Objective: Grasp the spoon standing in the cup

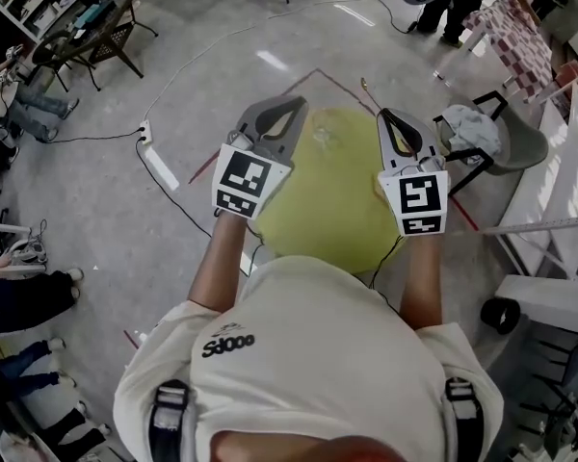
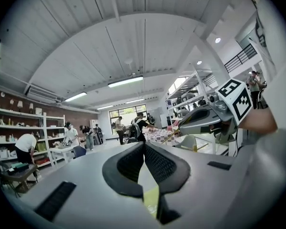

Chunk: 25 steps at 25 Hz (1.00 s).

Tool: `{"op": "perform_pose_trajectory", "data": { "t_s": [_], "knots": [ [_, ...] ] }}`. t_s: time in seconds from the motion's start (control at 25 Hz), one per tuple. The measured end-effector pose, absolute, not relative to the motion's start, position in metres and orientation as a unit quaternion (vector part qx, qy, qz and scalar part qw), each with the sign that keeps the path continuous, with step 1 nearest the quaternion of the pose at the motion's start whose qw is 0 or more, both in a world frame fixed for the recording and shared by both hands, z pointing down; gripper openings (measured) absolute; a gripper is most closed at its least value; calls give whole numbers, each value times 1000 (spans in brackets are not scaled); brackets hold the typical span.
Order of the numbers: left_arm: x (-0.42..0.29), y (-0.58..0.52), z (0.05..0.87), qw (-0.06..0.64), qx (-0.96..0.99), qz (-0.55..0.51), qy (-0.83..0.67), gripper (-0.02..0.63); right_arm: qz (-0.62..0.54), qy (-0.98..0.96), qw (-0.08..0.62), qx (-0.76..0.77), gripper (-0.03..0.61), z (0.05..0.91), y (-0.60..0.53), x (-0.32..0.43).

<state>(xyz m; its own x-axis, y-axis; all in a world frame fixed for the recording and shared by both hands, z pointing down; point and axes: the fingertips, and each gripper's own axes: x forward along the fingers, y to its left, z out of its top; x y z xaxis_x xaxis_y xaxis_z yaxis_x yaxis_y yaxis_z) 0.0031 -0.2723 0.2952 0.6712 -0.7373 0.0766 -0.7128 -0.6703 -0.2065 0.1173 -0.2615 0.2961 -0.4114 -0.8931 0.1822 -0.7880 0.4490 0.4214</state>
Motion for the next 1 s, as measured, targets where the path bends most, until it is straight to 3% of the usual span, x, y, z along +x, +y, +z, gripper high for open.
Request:
{"op": "perform_pose_trajectory", "data": {
  "t_s": [1.0],
  "knots": [
    [0,-276,307,70,-908,-92,403,32,-123,-830,190,510,26,304,-269,120]
  ]
}}
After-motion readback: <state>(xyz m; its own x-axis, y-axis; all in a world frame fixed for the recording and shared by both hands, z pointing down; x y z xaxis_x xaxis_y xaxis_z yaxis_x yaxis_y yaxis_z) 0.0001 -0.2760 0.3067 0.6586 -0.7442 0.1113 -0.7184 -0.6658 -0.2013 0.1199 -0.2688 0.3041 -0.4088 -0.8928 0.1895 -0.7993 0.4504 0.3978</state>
